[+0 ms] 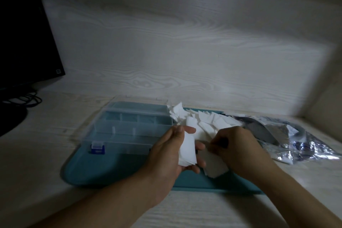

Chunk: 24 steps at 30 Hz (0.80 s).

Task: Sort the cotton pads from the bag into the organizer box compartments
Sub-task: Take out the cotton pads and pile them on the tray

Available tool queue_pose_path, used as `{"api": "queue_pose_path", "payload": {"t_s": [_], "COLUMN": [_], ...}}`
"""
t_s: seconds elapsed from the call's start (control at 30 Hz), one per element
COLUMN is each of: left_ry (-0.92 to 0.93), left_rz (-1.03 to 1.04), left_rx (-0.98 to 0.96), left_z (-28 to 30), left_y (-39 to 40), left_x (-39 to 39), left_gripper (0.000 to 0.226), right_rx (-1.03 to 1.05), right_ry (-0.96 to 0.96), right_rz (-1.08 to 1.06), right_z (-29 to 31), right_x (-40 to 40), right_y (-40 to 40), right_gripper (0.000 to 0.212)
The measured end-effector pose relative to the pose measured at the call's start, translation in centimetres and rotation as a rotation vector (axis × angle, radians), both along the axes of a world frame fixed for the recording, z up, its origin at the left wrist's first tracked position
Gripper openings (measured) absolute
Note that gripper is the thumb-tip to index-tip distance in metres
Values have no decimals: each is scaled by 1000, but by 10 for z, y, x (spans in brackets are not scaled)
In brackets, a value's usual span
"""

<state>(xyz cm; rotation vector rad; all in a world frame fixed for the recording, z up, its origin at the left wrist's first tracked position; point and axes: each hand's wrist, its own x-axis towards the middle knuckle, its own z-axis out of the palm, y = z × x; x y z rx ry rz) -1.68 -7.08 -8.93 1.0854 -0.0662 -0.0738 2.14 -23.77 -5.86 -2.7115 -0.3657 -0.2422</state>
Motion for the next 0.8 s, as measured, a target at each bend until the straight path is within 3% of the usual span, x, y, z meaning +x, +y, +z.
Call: {"api": "queue_pose_path", "payload": {"t_s": [0.13,0.27,0.4,0.57,0.63,0.7,0.8], "left_ry": [4,3,-2,-2,6,17,57], "left_rz": [-15,-16,-9,14,6,-14,-37], "left_rx": [-4,-11,-18,-25,-29,-44,-66], "left_z": [2,2,1,1,1,1,0], "left_y": [1,1,1,0,-1,-2,0], "left_x": [0,0,0,0,1,1,3], "left_gripper": [34,34,34,34,34,36,37], "right_rx": [-143,-140,148,895,1061,1104,874], "right_ry": [-2,-89,-42,130,185,212,136], "right_rz": [-26,-54,-26,71,147,209,211], "right_z": [0,3,9,26,28,21,4], "right_x": [0,-1,4,3,-3,-7,-16], "right_y": [-1,-5,-11,-25,-18,-6,16], "right_gripper": [8,15,22,21,7,8,5]}}
